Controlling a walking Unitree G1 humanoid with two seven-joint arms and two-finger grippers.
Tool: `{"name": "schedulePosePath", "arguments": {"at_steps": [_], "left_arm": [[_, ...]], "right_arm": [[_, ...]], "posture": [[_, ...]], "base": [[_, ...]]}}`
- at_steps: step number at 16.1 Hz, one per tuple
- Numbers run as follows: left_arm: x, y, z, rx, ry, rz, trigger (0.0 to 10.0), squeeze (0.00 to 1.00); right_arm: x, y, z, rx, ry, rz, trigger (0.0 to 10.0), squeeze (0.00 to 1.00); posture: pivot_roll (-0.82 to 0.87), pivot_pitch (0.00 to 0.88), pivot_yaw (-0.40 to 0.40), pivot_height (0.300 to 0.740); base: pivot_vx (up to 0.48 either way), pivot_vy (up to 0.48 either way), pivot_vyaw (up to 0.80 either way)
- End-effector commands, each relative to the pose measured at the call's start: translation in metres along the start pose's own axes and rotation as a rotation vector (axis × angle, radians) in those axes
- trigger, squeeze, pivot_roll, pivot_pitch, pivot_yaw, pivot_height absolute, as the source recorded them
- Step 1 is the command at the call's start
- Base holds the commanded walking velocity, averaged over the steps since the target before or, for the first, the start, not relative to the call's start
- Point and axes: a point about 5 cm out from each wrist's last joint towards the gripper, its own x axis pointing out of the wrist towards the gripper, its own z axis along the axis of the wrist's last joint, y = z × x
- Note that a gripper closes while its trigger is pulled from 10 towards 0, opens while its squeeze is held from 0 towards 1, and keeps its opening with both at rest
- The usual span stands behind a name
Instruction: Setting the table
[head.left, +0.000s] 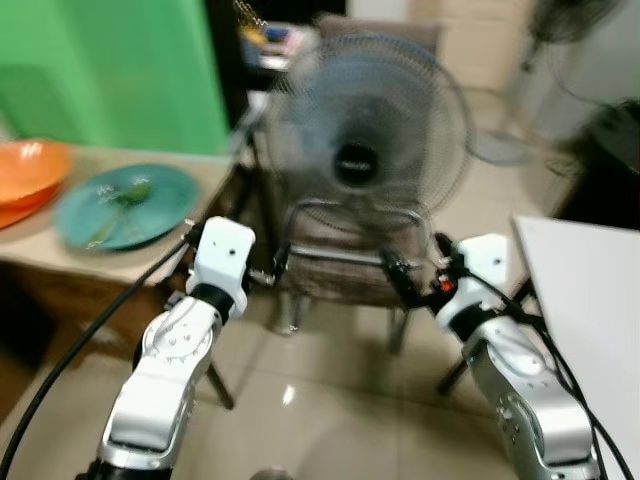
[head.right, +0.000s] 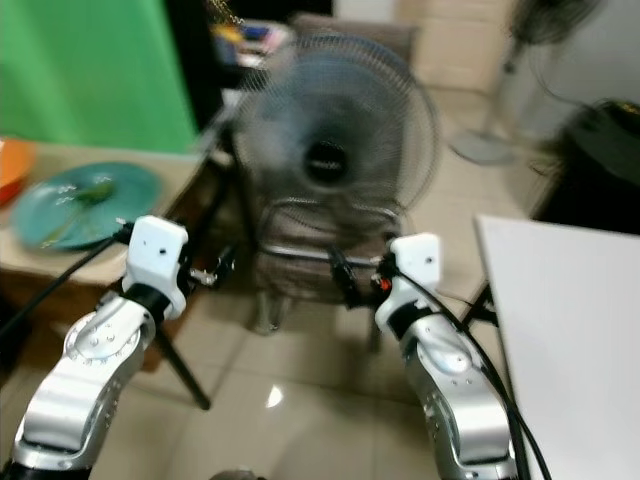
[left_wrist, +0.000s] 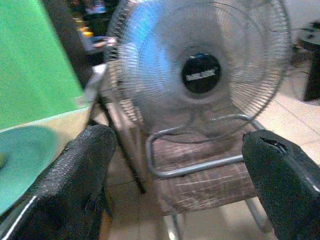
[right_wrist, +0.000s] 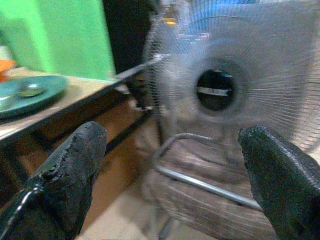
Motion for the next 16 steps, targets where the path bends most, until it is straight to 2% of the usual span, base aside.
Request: {"name": "schedulePosePath", "arguments": {"at_steps": [1,6,7,16], "left_arm": [[-0.001,-0.002,0.001,0.001,-0.002,-0.002,10.0,0.0],[-0.001,0.004,0.002,0.02,0.005,0.006,10.0,0.0],[0.001,0.006,0.004,0.03,0.001,0.0,10.0,0.0],[-0.002,0.014,0.005,0.036,0.003,0.025,10.0,0.0]], "right_arm": [[-0.003,-0.003,-0.003,0.004,0.019,-0.011,10.0,1.0],[-0.001,-0.003,-0.005,0.063,0.024,-0.035,10.0,1.0],[-0.002,-0.003,-0.006,0.091,0.03,-0.039,10.0,0.0],[0.002,0.003,-0.009,0.129,0.069,-0.031,10.0,0.0]], "posture": [[0.07,0.0,0.025,0.74],[0.07,0.0,0.038,0.74],[0.07,0.0,0.045,0.74],[0.09,0.0,0.027,0.74]], "base": [[0.0,0.352,0.0],[0.0,0.355,0.0],[0.0,0.36,0.0],[0.0,0.36,0.0]]}}
